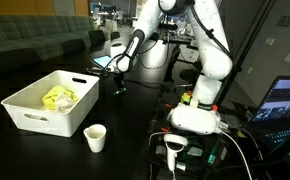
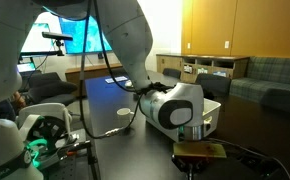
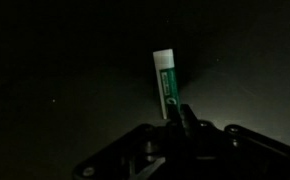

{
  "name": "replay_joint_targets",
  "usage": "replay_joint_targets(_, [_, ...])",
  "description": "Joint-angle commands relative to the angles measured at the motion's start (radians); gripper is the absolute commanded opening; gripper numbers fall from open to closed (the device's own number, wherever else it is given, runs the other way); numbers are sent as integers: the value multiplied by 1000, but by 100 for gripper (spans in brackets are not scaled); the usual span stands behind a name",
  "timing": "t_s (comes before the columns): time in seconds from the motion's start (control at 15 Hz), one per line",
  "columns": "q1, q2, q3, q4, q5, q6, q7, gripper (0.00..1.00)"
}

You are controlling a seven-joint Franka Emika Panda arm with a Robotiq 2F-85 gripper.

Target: Put the towels in the basket and the tape and marker in the mug

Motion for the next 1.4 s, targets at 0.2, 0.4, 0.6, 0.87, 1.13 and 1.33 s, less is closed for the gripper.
replay_joint_targets(0.2, [-54,-108,38,-43,101,-74,-56,10])
replay_joint_targets(0.4, [3,-91,-12,-8,52,-97,-5,33])
replay_joint_targets(0.6, [53,-65,-46,21,17,-106,39,47])
replay_joint_targets(0.87, [81,-42,-54,37,-18,-115,67,78])
replay_joint_targets(1.13, [75,-29,-42,37,-21,-119,56,100])
replay_joint_targets(1.33, [75,-12,-40,40,-20,-117,57,100])
